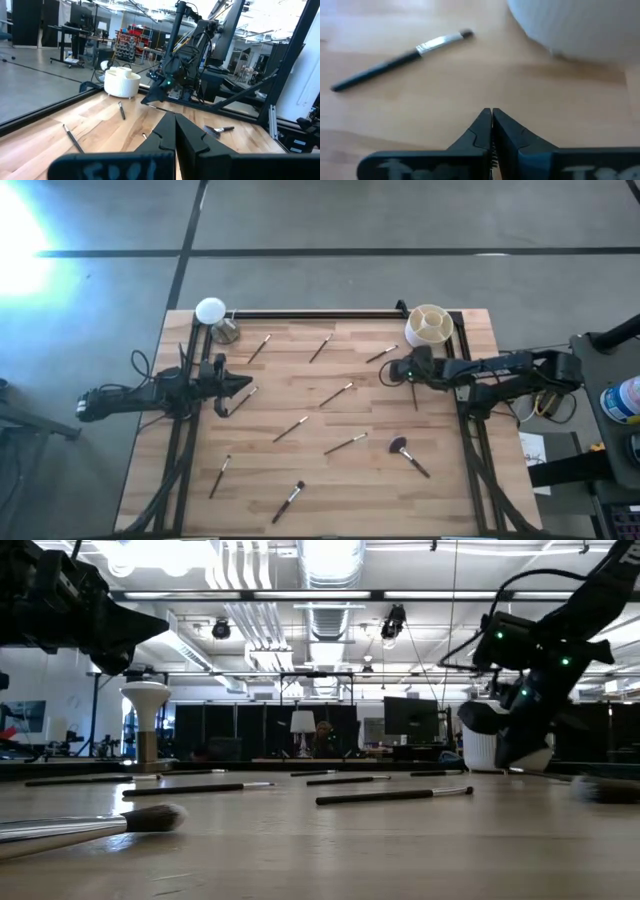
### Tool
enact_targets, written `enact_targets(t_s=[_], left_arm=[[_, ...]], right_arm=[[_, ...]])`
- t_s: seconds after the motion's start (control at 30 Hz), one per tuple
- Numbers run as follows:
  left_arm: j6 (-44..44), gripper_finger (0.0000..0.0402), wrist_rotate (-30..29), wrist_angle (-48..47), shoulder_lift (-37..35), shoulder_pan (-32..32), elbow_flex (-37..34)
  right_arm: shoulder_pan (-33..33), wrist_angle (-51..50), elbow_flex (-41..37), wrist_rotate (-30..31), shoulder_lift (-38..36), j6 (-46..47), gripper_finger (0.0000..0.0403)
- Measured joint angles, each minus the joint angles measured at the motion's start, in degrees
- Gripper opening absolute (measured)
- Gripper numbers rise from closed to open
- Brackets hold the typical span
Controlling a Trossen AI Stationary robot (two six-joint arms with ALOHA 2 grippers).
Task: Put items in baskets/containers
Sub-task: Put the black brow brush into the white organizer
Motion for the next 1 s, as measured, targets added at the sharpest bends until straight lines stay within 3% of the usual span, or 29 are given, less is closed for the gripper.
enact_targets(t_s=[0.23, 0.6, 1.0], left_arm=[[-1.0, 0.0000, 0.0, -0.1, 0.0, 0.0, 0.0], [-1.7, 0.0000, 0.0, -0.1, 0.0, 0.0, 0.0], [-2.5, 0.0000, 0.5, -0.3, 0.0, 0.0, 0.0]], right_arm=[[1.9, -0.1, 6.6, 4.8, -4.6, -12.0, 0.0008], [1.9, -1.0, 13.0, 17.3, -19.1, -30.8, 0.0008], [-1.3, -3.6, 16.6, 19.2, -29.6, -42.1, 0.0008]])
